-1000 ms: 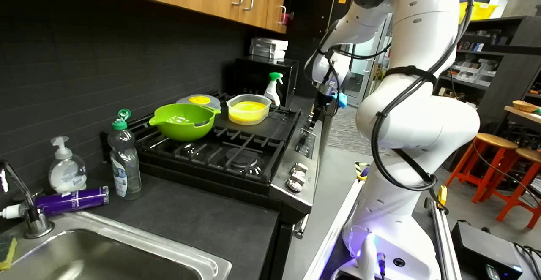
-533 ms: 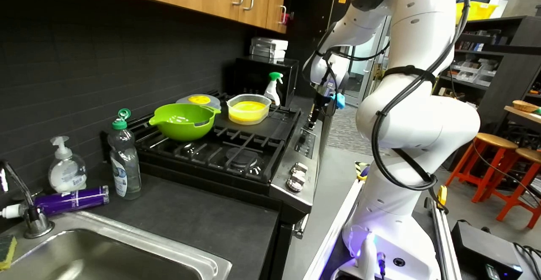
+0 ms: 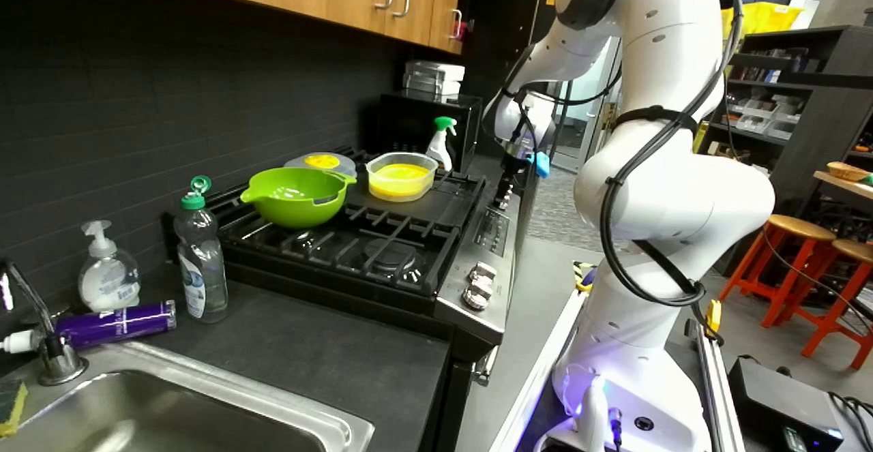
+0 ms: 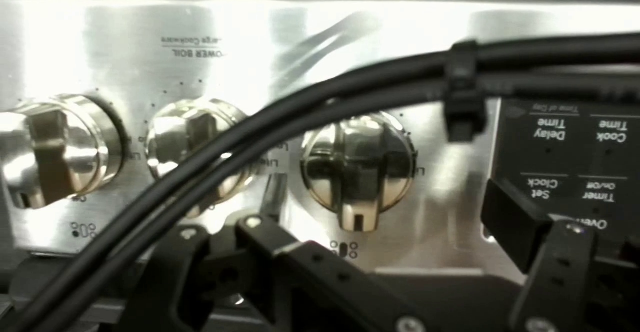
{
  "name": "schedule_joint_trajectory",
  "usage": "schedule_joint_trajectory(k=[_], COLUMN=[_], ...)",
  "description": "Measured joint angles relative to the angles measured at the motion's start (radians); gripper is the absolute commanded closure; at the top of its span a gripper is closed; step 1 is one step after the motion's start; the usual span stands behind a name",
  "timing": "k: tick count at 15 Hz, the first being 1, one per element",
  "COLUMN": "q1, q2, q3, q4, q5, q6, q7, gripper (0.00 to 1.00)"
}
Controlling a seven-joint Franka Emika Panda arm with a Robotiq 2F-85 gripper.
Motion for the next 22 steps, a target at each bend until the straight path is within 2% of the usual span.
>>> schedule_joint_trajectory(k=[6,7,8,9,10,11,15,19,22], q1=[-0.033,-0.037,-0.043,-0.048,-0.052,-0.056,-0.068,-0.059,-0.025], q2=[0.044,0.043,0.044,0.043,0.043,0.044,0.035,0.042,0.053], q3=[0.019,0.021,0.023,0.026,0.030,0.032,0.040,0.029,-0.001], q4=[0.047,0.049,0.052,0.053,0.053,0.054,0.055,0.079,0.110], q5=[0.000,-0.001,-0.001,-0.001,-0.001,-0.001,-0.001,-0.033,-0.107], q6=[0.001,0.001,0.002,-0.002,-0.002,-0.001,-0.040,-0.083,-0.126], q7=[0.000,0.000,0.000,0.000,0.000,0.000,0.001,0.063,0.175], gripper=[0.41,0.10,0.10,0.40,0.50,0.50,0.69,0.69,0.69])
